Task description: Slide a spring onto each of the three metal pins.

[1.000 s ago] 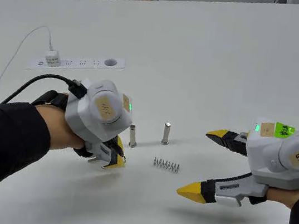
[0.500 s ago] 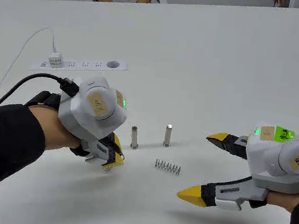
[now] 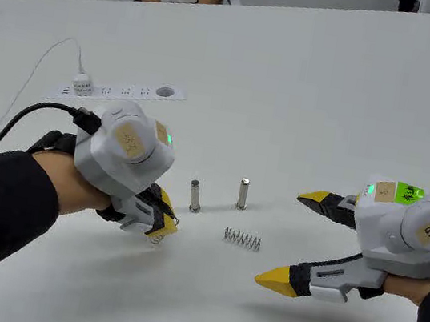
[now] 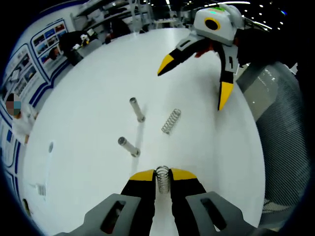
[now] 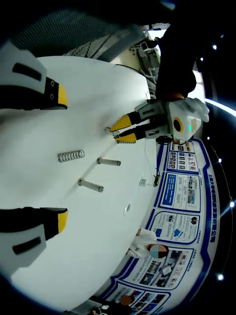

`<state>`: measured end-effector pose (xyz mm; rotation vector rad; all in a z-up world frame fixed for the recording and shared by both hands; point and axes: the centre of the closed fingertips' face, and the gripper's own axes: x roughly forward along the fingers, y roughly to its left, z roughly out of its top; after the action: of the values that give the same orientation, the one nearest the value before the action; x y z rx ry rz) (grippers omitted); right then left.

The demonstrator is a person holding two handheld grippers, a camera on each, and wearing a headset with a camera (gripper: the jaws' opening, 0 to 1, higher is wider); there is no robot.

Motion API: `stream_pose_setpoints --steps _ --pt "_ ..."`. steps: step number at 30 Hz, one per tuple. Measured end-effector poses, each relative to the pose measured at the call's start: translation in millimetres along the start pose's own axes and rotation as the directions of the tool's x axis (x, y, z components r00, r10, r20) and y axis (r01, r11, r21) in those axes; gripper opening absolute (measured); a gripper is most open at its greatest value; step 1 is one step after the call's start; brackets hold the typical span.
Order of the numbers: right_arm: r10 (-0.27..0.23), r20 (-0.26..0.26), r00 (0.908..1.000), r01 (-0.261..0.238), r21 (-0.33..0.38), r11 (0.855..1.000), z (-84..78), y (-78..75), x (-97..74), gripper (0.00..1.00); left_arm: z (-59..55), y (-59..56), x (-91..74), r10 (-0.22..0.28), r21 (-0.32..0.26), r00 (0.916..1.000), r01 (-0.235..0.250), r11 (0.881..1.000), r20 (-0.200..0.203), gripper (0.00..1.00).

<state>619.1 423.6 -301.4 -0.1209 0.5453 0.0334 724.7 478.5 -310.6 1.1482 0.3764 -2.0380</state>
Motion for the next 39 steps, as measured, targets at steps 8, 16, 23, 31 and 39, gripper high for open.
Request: stream_pose_setpoints --steps 8,16,23,31,39 --pt "0.002 -0.001 1.0000 -0.002 -0.002 1.000 0.4 0.9 0.3 0.83 2.4 3.8 -6.5 0.021 -0.027 0.9993 -0.020 0.999 0.031 0.11" --pt "0.000 -0.001 1.0000 0.000 -0.002 1.000 0.6 0.6 0.1 0.83 11.9 7.9 -14.8 0.040 -0.088 0.9943 -0.031 0.996 0.099 0.11" --pt "0.002 -0.002 1.0000 -0.002 -0.005 1.000 0.5 1.7 0.4 0.83 17.5 14.4 -21.0 0.066 -0.130 0.9877 -0.047 0.990 0.142 0.11" --pt "0.003 -0.004 1.0000 -0.003 -0.003 1.000 0.3 1.9 0.6 0.83 23.7 19.7 -26.0 0.093 -0.163 0.9792 -0.064 0.985 0.180 0.10" --pt "0.006 -0.005 1.0000 -0.006 -0.004 1.000 0.6 3.1 0.9 0.83 32.2 26.5 -33.5 0.129 -0.209 0.9631 -0.080 0.975 0.236 0.10"
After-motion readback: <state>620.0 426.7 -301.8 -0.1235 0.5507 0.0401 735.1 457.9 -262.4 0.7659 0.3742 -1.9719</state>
